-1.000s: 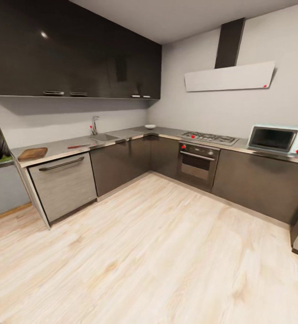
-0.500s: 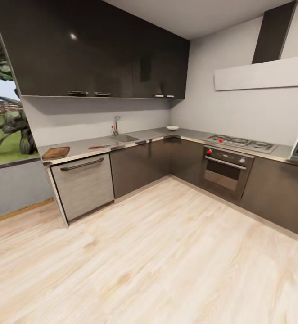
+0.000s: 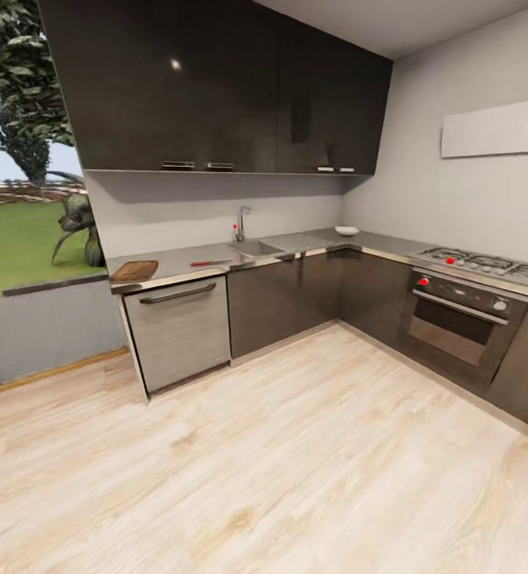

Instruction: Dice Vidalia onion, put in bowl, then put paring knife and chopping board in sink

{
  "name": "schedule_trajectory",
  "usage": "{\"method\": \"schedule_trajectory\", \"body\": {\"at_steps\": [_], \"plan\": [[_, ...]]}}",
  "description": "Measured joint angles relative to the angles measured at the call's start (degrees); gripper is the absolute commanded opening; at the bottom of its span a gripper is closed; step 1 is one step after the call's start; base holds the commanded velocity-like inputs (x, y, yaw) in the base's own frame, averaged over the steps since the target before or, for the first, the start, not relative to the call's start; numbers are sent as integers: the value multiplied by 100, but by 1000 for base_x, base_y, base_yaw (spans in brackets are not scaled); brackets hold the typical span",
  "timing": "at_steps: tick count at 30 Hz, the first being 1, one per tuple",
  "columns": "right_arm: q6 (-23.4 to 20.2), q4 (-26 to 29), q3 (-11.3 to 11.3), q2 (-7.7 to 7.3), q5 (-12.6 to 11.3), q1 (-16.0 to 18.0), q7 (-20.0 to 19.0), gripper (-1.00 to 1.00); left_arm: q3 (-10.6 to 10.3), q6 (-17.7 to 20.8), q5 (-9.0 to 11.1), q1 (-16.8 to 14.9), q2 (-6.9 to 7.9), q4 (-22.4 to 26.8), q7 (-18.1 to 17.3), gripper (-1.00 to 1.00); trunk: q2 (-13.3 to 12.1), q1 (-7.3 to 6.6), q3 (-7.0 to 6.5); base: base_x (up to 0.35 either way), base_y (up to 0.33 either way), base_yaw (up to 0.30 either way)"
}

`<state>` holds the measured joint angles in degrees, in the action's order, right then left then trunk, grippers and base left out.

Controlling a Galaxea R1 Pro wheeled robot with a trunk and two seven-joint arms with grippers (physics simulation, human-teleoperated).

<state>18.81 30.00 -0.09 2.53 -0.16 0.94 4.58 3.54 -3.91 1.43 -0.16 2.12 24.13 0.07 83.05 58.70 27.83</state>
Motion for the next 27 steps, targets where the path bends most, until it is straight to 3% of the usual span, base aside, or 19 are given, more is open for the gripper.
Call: {"method": "schedule_trajectory", "body": {"at_steps": [27], "plan": [[0, 0, 0, 0, 0, 0, 1, 100, 2, 0, 0, 0, 0, 3, 1, 100, 0, 0, 0, 298, -196, 286]]}}
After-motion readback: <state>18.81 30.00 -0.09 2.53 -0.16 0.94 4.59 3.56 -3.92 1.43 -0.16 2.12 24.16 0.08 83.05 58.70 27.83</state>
